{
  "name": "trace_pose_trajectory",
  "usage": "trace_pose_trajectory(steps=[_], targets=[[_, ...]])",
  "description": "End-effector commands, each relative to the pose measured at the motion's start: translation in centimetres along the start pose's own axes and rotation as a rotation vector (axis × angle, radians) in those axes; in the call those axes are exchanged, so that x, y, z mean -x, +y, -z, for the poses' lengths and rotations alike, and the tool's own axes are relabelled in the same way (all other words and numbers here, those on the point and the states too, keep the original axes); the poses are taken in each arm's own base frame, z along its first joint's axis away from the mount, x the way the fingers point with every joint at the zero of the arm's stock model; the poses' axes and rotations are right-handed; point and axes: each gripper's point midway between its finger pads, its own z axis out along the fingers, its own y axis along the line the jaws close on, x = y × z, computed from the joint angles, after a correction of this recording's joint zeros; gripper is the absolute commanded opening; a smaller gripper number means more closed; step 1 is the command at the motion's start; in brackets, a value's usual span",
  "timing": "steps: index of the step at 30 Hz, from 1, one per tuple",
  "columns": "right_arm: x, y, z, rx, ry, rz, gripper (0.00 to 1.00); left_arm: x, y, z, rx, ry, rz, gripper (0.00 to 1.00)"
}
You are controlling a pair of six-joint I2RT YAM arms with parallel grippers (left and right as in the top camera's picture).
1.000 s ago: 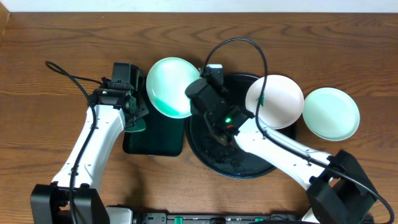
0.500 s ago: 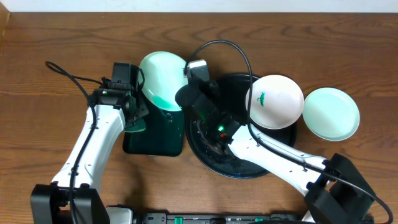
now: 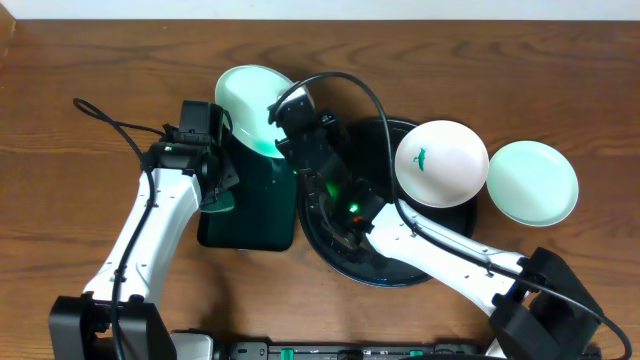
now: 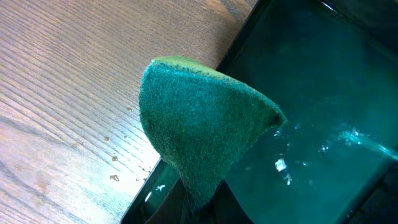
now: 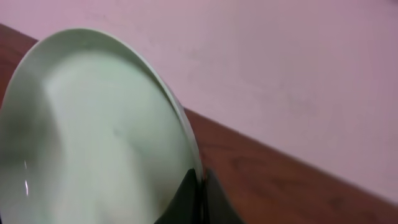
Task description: Clean dirty plates on tray and stack at the side
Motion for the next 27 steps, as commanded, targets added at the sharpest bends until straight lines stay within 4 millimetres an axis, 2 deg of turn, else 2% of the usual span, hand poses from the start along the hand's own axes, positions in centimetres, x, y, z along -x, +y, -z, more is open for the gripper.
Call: trace_pose_trajectory(steps=[1,13,19,27], targets=[[1.5,0.1,0.3,-0.014,-0.037,0.138,0.01,0.3,0.2,0.3,0.001,-0.017,0.007,0.07],[5.8,-0.5,1.0,-0.077,-0.191,0.343,0.01,0.3,0.2,0.3,0.001,-0.018,0.007,0.08],[6.4,0.0,1.5,-0.077,-0.214,0.414,0.01,0.3,0.2,0.3,0.001,-0.018,0.008,0.07],[6.8,1.4,2.2,-0.047,-0.234,0.417,0.01,0.3,0.2,0.3,0.001,-0.018,0.008,0.07]])
